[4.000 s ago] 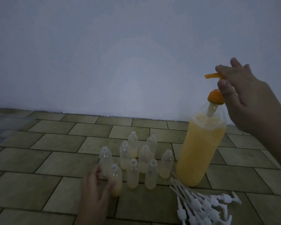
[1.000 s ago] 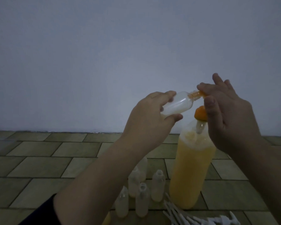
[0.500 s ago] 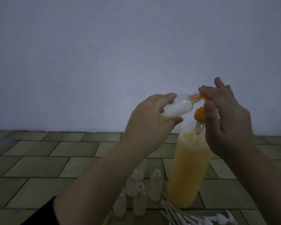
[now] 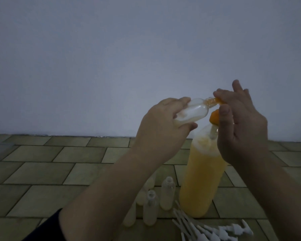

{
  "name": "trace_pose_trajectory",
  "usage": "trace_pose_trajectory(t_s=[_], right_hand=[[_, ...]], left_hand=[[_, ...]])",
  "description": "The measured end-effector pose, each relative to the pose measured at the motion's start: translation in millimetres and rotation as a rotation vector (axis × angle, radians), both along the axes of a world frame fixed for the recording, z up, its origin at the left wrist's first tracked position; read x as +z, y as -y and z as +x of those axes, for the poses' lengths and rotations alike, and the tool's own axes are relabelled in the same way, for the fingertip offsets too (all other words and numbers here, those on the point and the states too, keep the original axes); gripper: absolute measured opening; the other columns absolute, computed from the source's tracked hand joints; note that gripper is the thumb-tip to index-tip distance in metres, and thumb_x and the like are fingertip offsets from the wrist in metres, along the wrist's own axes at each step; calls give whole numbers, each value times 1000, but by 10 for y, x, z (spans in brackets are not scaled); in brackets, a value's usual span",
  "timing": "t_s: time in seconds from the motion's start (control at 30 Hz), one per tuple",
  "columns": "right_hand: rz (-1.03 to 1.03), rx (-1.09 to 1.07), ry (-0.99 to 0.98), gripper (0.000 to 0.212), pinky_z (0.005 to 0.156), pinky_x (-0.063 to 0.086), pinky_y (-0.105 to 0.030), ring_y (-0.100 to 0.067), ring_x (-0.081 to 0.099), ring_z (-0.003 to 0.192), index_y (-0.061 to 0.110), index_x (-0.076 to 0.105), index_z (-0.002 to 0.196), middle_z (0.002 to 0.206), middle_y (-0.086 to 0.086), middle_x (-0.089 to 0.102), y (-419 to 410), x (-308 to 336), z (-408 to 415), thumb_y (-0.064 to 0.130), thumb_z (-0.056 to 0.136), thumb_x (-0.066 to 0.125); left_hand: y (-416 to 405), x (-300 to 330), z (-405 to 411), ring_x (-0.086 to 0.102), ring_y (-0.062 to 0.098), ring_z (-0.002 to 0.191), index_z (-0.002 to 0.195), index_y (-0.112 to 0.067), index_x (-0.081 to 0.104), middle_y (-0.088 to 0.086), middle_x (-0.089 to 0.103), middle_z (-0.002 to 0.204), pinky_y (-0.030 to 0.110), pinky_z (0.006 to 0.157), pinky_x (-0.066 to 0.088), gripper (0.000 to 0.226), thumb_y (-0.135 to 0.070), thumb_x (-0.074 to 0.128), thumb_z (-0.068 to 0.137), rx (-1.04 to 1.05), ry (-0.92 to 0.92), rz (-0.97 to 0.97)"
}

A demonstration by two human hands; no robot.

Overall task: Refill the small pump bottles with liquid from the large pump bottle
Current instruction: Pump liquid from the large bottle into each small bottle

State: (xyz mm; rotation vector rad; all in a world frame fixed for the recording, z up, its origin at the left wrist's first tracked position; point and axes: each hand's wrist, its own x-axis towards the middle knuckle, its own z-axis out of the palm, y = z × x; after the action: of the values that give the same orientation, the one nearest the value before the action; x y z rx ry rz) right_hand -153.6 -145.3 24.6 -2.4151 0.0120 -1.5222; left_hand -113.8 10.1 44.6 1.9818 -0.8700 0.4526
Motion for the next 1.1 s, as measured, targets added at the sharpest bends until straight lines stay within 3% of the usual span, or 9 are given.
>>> trace_pose_trajectory(t_s=[0.07,0.2,0.3,0.53,0.63,0.73,0.87,1.03,1.1], right_hand=[[26,12,-29,71,114,21,-37,-17,27,138,4,58,123,132,-10,56,3,-40,-4,51,98,11],[-45,29,-75,77,114,14,-33,-15,22,138,4,56,126,135,-11,53,-15,88,-55,55,96,7],[-66,19,-61,78,113,10,-27,-11,18,138,6,55,128,137,-9,50,-10,158,-62,57,95,7],[45,44,-22,70,112,17,-32,-17,26,139,6,57,124,135,-6,51,-20,-41,-13,55,95,17],[-19,52,-59,74,110,15,-33,-14,20,137,6,56,127,136,2,44,-15,54,-69,58,95,14],[-36,46,-58,78,112,12,-28,-15,22,139,6,57,126,137,-7,50,-8,178,-85,60,93,10],[28,50,32,69,114,11,-18,-16,30,137,3,60,120,129,-11,57,-46,48,-6,51,96,17],[26,73,-23,61,114,15,-26,-15,28,136,3,61,119,129,-10,57,-50,6,-7,45,97,22],[-12,88,-28,57,111,16,-24,-13,26,133,2,62,117,127,-1,53,-36,128,-55,38,98,23]], left_hand=[[1,-34,2,50,4,97,133,-24,51,-10,57,124,12,83,40,55,-29,70,81,12,-3,24],[-38,0,-7,51,4,93,133,-24,51,-10,57,122,8,78,38,54,-30,69,82,8,-16,16],[-45,51,-17,51,5,95,133,-24,50,-9,57,123,12,81,41,54,-29,68,83,15,-1,-1],[2,-36,-46,50,6,101,133,-24,51,-9,56,126,22,91,45,55,-29,69,82,28,-31,26],[-28,-3,-48,51,4,93,132,-25,52,-11,57,121,14,82,42,53,-30,70,82,17,-43,14],[-37,70,-36,51,3,91,131,-25,53,-13,57,120,8,78,38,52,-30,70,82,17,-29,-14],[-15,33,-27,50,2,95,131,-26,53,-13,57,120,10,81,40,53,-29,71,81,14,-36,-12],[-44,-30,-22,50,0,87,129,-25,55,-13,57,117,5,77,38,53,-29,72,79,19,-69,-4],[-49,4,-25,52,0,86,130,-25,54,-13,58,116,5,76,38,53,-30,72,80,13,-63,-14]])
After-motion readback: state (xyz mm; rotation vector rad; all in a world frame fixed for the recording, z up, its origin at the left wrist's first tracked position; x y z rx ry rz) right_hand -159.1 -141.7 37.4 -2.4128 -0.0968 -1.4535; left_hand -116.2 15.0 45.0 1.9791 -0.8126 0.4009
